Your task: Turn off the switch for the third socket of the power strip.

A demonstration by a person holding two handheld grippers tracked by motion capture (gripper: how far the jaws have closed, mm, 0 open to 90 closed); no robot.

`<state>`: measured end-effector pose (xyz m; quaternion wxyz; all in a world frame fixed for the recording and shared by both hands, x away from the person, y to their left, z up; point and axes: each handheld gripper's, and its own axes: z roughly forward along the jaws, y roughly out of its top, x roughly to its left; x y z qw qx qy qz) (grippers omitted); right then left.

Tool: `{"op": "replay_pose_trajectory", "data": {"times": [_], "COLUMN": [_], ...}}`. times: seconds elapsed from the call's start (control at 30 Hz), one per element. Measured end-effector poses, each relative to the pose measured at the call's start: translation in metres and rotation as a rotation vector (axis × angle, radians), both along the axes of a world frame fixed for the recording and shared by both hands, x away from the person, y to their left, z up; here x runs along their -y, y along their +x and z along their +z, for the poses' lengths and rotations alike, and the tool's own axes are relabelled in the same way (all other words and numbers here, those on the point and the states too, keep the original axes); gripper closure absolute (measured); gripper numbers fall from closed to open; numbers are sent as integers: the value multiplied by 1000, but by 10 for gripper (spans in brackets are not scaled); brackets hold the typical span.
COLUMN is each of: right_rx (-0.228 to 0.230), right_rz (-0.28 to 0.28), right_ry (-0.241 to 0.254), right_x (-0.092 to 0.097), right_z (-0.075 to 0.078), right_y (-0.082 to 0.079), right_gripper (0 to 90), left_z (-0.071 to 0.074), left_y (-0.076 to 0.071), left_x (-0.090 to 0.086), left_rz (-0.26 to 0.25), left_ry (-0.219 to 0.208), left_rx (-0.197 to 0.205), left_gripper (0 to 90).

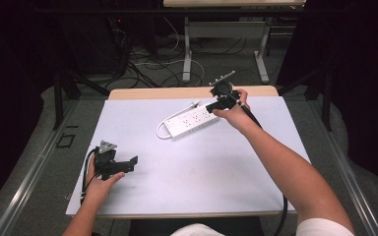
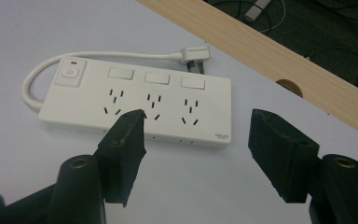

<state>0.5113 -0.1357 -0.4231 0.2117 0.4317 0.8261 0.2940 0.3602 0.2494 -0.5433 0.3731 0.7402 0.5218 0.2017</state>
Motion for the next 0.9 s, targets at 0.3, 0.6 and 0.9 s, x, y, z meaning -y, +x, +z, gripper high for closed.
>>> {"op": "replay_pose_trajectory", "data": {"times": [0.3, 0.6, 0.9], "right_rx": [-17, -24, -15], "right_rz": [-25, -27, -18], "right_ry": [-1, 5, 16], "right_x": [-5, -9, -15], "right_z": [-2, -11, -24], "right_y": [13, 27, 39], "right_gripper": [381, 408, 408], "left_z": [0, -1, -1], "left_y": [0, 1, 1], "left_x": [0, 0, 0], "left_rz": [-2, -3, -3], "left_ry": [2, 3, 0], "left_rx": [1, 0, -2], "left_gripper": [7, 8, 10]}}
